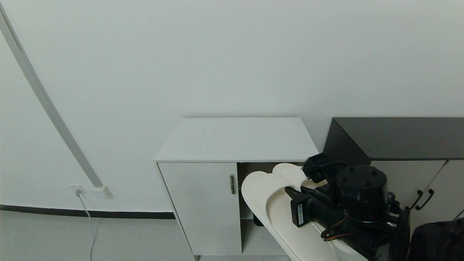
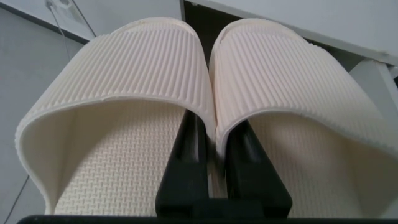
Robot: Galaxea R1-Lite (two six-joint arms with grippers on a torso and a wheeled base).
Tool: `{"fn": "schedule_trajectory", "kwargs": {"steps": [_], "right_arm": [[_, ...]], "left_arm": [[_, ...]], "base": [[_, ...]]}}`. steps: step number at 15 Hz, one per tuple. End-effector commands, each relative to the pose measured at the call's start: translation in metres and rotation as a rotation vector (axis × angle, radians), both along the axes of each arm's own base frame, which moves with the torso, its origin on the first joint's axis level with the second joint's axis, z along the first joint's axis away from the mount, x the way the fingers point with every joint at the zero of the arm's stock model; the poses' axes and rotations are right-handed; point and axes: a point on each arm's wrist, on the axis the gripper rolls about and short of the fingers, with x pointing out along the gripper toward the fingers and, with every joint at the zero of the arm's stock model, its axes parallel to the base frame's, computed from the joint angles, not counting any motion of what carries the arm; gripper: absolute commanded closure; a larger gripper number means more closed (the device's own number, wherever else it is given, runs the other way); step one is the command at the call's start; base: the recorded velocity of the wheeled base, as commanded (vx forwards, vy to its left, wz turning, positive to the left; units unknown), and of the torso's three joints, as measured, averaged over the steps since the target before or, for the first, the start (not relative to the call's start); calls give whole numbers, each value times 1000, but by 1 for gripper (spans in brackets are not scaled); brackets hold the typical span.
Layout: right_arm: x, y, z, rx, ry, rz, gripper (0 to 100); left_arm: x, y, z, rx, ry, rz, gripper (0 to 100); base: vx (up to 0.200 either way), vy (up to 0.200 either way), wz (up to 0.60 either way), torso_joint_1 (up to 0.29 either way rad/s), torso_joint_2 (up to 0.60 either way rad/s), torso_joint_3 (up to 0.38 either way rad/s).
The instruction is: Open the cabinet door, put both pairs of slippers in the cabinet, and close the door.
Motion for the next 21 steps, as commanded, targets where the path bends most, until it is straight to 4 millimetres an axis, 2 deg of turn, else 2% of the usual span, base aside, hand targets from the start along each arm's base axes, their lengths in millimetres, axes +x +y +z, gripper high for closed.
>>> {"fn": "schedule_trajectory", "kwargs": {"steps": [1, 8, 21], "right_arm": [[0, 0, -1, -2, 2, 0, 100], [0, 0, -1, -1, 0, -2, 100], [-1, 0, -7, -19, -19, 11, 100]], "left_arm": [[0, 0, 0, -7, 1, 1, 100], [0, 0, 0, -8, 1, -1, 100], [0, 0, 0, -14, 1, 1, 100]], "base": [[0, 0, 0, -154, 349, 193], [0, 0, 0, -169, 383, 214], [0, 0, 0, -209, 524, 316]]}}
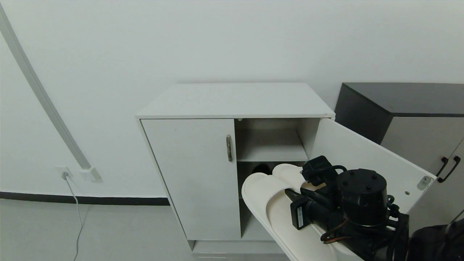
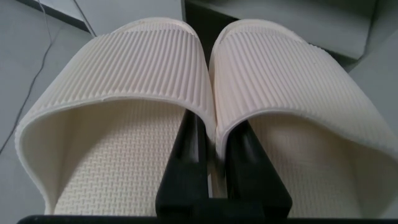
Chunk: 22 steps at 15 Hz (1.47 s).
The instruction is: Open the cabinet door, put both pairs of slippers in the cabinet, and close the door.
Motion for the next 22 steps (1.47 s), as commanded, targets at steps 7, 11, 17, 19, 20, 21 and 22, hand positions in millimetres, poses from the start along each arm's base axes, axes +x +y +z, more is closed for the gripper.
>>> {"fn": "schedule_trajectory", "kwargs": {"steps": [7, 11, 17, 19, 20, 21, 22], "right_arm": [[0, 1, -1, -2, 0, 2, 100], [0, 1, -1, -4, 2, 2, 100], [1, 1, -3, -6, 6, 0, 100], [1, 1, -2, -4, 4, -3, 100], [2, 1, -3, -5, 5, -5, 100], [1, 0, -3, -5, 5, -3, 100], [1, 0, -3, -5, 5, -3, 100]], "left_arm": [[0, 0, 0, -2, 0, 2, 100], [0, 0, 0, 0, 2, 0, 100], [0, 0, 0, 0, -1, 2, 100], [0, 0, 0, 0, 0, 0, 100], [0, 0, 0, 0, 2, 0, 100], [0, 0, 0, 0, 0, 0, 100], [0, 0, 0, 0, 0, 0, 100]], "base": [[0, 0, 0, -154, 483, 330], [0, 0, 0, -104, 464, 353], [0, 0, 0, -33, 416, 371], [0, 0, 0, 0, 0, 0], [0, 0, 0, 2, 178, 183], [0, 0, 0, -7, 115, 110], [0, 0, 0, 2, 71, 61]]}}
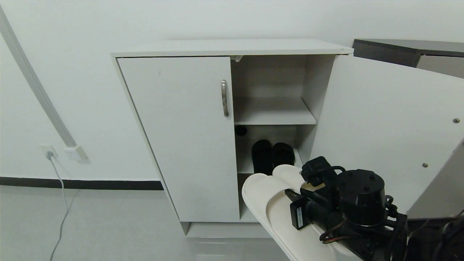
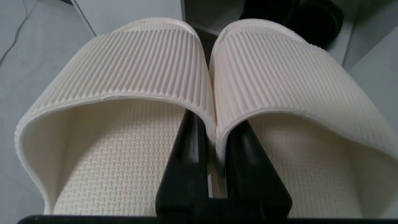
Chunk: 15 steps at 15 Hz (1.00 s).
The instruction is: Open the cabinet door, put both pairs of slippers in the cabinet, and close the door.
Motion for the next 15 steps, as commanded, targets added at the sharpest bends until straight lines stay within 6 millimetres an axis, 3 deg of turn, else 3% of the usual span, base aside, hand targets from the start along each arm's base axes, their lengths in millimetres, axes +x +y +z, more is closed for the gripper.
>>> {"fn": "schedule_trajectory", "kwargs": {"steps": [1, 2, 7, 9, 15], "right_arm": [[0, 0, 0, 0, 0, 1, 100], [0, 0, 0, -1, 1, 1, 100], [1, 1, -2, -8, -10, 3, 100], [0, 1, -4, -14, -11, 8, 100], [5, 7, -13, 8, -30, 17, 100]], "left_arm": [[0, 0, 0, 0, 0, -1, 100], [0, 0, 0, 0, 0, -1, 100], [0, 0, 0, 0, 2, -1, 100], [0, 0, 0, 0, 2, -1, 100], [0, 0, 0, 0, 0, 0, 100]], "base": [[0, 200, 0, 7, 46, 36], [0, 200, 0, -2, 27, 27], [0, 0, 0, 0, 0, 0], [0, 0, -600, 2, 5, 2], [0, 0, 0, 0, 0, 0]]}}
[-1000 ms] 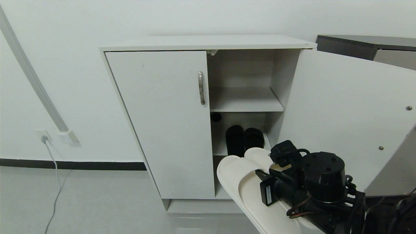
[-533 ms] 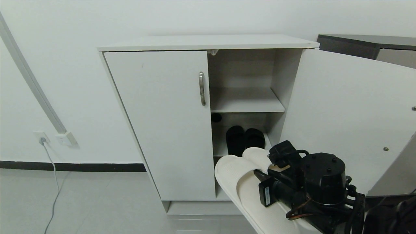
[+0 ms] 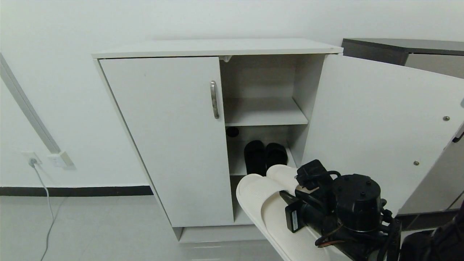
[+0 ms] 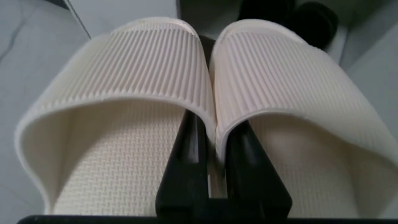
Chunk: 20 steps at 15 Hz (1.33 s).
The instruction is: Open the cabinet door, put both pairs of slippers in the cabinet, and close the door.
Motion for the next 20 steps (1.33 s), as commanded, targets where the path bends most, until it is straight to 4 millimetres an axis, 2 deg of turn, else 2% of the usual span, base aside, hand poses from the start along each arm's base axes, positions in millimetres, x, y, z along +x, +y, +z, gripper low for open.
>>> {"fn": "schedule_trajectory", "kwargs": {"steps": [1, 4, 7, 11, 13, 14, 17, 20], "right_arm": [[5, 5, -8, 7, -13, -5, 100], [3, 18, -12, 16, -24, 16, 100], [14, 44, -15, -10, -36, -117, 100], [23, 65, -9, -19, 65, -227, 100], [19, 87, 2, -38, 106, -339, 100], [21, 92, 10, -40, 109, -368, 100], [27, 96, 42, -5, 70, -410, 100], [24, 86, 84, 11, -18, -409, 100]], "left_arm": [[0, 0, 0, -1, 0, 0, 100], [0, 0, 0, -1, 2, 3, 100], [0, 0, 0, -1, 2, 5, 100], [0, 0, 0, -1, 2, 3, 100], [0, 0, 0, -1, 2, 2, 100], [0, 0, 0, -1, 3, 2, 100], [0, 0, 0, -1, 2, 0, 100], [0, 0, 0, -1, 2, 0, 100]], "base": [[0, 0, 0, 0, 0, 0], [0, 0, 0, 0, 0, 0], [0, 0, 0, 0, 0, 0], [0, 0, 0, 0, 0, 0], [0, 0, 0, 0, 0, 0], [0, 0, 0, 0, 0, 0], [0, 0, 0, 0, 0, 0], [0, 0, 0, 0, 0, 0]]}}
